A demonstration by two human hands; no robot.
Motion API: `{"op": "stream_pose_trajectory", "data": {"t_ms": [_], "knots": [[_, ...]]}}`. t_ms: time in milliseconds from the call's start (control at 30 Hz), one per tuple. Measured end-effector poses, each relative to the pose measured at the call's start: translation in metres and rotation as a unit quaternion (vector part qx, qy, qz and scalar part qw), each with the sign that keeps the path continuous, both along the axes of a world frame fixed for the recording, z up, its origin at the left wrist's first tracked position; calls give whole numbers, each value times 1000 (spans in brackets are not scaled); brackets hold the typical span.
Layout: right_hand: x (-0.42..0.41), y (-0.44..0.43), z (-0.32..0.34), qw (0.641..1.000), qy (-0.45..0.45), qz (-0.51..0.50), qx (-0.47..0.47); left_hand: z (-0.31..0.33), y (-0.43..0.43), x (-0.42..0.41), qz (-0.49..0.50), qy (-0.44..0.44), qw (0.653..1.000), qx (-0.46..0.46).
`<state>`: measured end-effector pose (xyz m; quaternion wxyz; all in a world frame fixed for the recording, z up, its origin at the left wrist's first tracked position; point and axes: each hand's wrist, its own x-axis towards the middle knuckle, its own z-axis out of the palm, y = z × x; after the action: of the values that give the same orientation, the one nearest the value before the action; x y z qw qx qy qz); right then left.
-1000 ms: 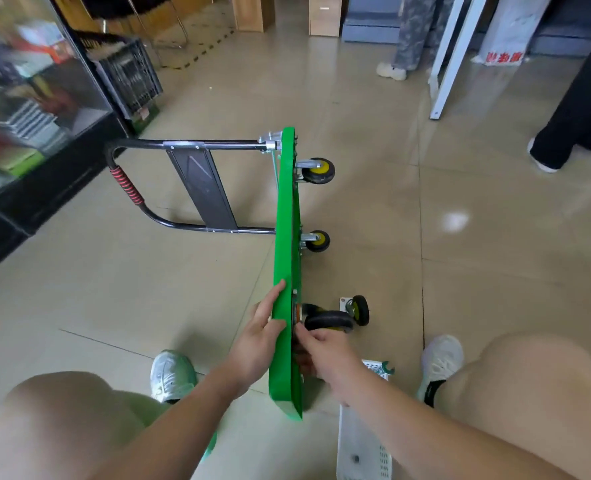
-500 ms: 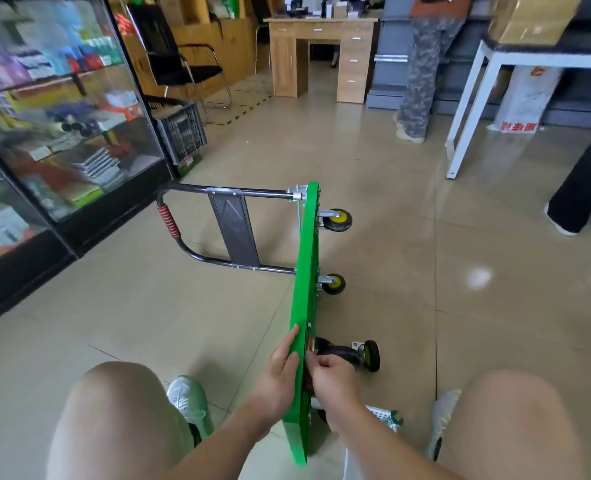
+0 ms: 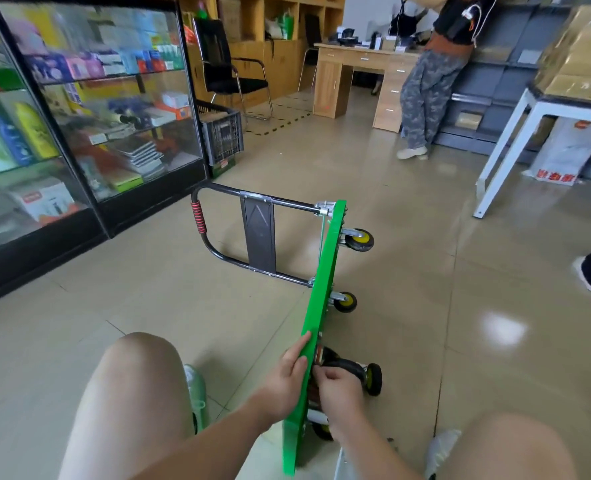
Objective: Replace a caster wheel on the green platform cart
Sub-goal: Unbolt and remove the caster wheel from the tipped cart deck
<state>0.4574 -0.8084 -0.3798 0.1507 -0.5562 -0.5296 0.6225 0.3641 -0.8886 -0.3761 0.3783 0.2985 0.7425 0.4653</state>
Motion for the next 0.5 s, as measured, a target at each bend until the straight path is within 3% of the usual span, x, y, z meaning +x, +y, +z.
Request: {"op": "stream_pose_trajectory", "data": {"t_ms": [133, 267, 400, 500], "knots": [[-2, -2, 2, 999, 20, -9, -43, -2, 0, 0, 1, 3, 1000, 8], [-3, -1, -1, 1000, 7, 12, 1, -1, -1, -2, -8, 9, 1000, 9], [-4, -1, 2, 999, 37, -15, -26, -2, -2, -2, -12, 11, 1000, 15], [-4, -1, 4, 1000, 2, 0, 2, -5, -1, -2, -7, 5, 1000, 13]]}}
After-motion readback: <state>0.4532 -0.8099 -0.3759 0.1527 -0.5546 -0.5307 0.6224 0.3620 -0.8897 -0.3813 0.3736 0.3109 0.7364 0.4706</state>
